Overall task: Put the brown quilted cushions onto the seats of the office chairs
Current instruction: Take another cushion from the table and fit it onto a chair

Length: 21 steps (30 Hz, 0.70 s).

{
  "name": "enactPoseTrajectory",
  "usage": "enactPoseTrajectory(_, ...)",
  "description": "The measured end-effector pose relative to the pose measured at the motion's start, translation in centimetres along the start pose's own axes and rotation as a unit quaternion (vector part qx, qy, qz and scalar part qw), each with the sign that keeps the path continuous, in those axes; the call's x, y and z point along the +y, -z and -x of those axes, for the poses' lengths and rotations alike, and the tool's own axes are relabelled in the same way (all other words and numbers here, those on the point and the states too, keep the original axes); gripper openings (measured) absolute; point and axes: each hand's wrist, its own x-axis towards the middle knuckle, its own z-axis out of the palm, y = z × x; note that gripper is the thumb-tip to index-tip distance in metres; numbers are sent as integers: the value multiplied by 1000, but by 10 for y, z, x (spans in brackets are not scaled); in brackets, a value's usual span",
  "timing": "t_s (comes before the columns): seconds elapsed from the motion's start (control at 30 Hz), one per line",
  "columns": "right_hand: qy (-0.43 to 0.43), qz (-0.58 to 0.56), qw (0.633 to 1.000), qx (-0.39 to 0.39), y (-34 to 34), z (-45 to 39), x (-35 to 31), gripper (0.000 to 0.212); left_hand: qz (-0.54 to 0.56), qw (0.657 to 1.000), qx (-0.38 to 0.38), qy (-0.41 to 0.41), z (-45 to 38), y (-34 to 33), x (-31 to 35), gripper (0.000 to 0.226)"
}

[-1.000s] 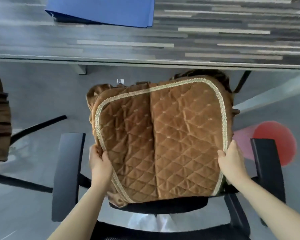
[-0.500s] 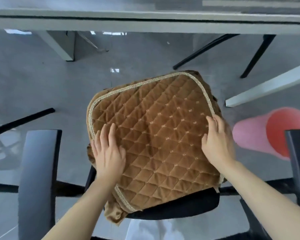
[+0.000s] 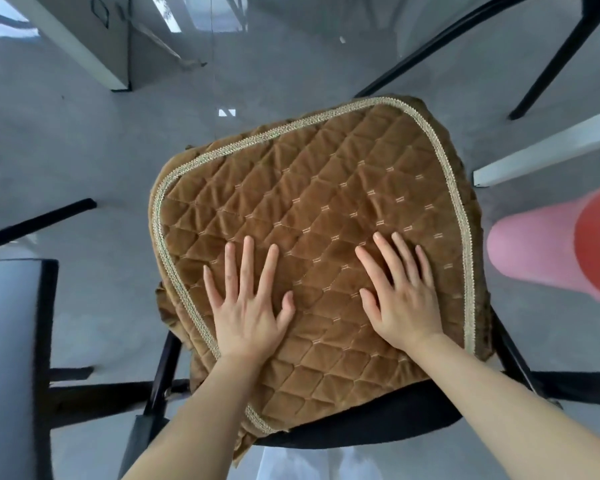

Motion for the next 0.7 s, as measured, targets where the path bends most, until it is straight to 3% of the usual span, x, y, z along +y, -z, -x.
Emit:
enactPoseTrajectory(0.17, 2, 0, 1000, 21, -5, -2, 0, 61, -3, 1000, 10, -2, -3, -5, -3, 74)
enactPoseTrajectory(0.37, -4, -27, 999, -18, 20, 0, -4, 58, 27, 999, -25, 1, -1, 16, -3, 70)
enactPoseTrajectory(0.43, -17, -77, 997, -25, 35, 0, -2, 62, 40, 998, -34, 24, 8, 23, -5, 69)
enactPoseTrajectory(0.5, -87, -120, 989, 14, 50, 7, 4, 70, 60, 994, -23, 92, 27, 31, -7, 69)
enactPoseTrajectory(0.57, -211, -169, 961, 55, 56, 22, 17, 77, 103, 974, -15, 203, 51, 36, -9, 78)
enactPoseTrajectory(0.63, -342, -279, 896, 37, 59, 38, 24, 85, 162, 930, -22, 329, 69, 43, -9, 90)
enactPoseTrajectory(0.7, -435, -362, 824, -3, 61, 44, 30, 92, 209, 889, -37, 405, 77, 51, -9, 90)
